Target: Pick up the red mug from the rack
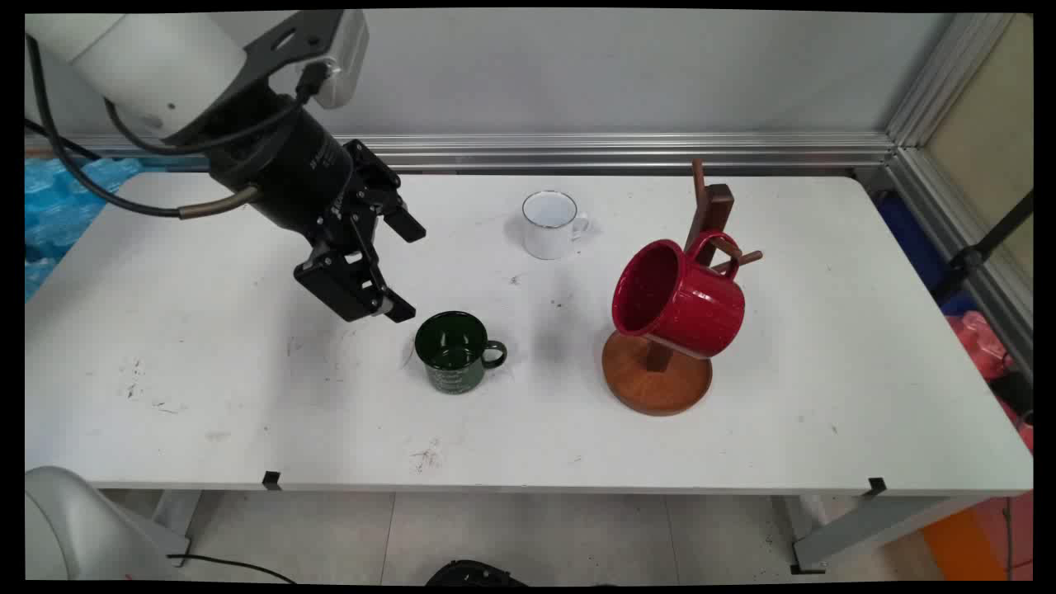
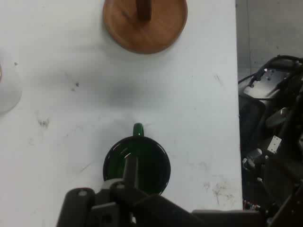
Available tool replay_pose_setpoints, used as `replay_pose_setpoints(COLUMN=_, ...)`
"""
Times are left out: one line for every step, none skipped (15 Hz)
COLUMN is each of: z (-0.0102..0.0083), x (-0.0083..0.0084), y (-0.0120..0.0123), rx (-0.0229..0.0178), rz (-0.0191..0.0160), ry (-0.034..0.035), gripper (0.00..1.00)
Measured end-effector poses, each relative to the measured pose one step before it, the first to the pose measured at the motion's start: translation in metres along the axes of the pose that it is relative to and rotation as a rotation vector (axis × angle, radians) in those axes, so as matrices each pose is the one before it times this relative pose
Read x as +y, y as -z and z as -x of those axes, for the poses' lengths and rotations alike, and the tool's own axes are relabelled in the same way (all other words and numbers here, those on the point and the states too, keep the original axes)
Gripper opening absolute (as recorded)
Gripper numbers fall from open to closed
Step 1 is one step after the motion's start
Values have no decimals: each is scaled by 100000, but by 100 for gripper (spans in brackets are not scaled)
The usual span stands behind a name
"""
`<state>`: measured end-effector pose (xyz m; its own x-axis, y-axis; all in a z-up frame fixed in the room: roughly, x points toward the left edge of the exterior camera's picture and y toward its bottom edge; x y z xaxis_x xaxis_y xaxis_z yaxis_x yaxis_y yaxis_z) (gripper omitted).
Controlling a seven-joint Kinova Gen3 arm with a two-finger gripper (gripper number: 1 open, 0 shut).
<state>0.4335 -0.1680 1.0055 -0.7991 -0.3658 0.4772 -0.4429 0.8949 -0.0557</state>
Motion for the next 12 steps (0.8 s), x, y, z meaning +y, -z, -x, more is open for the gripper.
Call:
replay_pose_setpoints(z=-25, x=-9, y=35, rx=438, rz=103, ry=278, gripper=100)
replay_pose_setpoints(z=-54, x=-20, y=24, rx=544, rz=115, ry=336, gripper=100)
replay_pose_setpoints(z=-68, x=-28, y=2, rx=496, rz=63, ry=336, gripper=100)
replay_pose_setpoints(z=-94, x=-27, y=-25, rx=491, rz=114, ry=265, gripper=100)
replay_pose_setpoints(z=-153, x=-45, y=-38, rx=824, rz=195, ry=405, gripper=100)
replay_pose_setpoints(z=-230, x=-66, y=-97, rx=1157, rz=348, ry=561, gripper=100)
replay_pose_setpoints(z=-234, x=-49, y=-117, rx=1210, rz=472, ry=617, gripper=100)
replay_pose_setpoints(z=-204, x=-23, y=-127, rx=1028, rz=516, ry=521, gripper=100)
replay_pose_setpoints(z=-157, x=1, y=-109, rx=750, rz=448, ry=302, gripper=100)
replay_pose_setpoints(z=-227, x=11, y=-176, rx=1057, rz=730, ry=474, gripper=100)
replay_pose_setpoints(z=-331, x=21, y=-251, rx=1396, rz=957, ry=483, gripper=100)
replay_pose_setpoints(z=-320, x=29, y=-282, rx=1374, rz=914, ry=518, gripper=100)
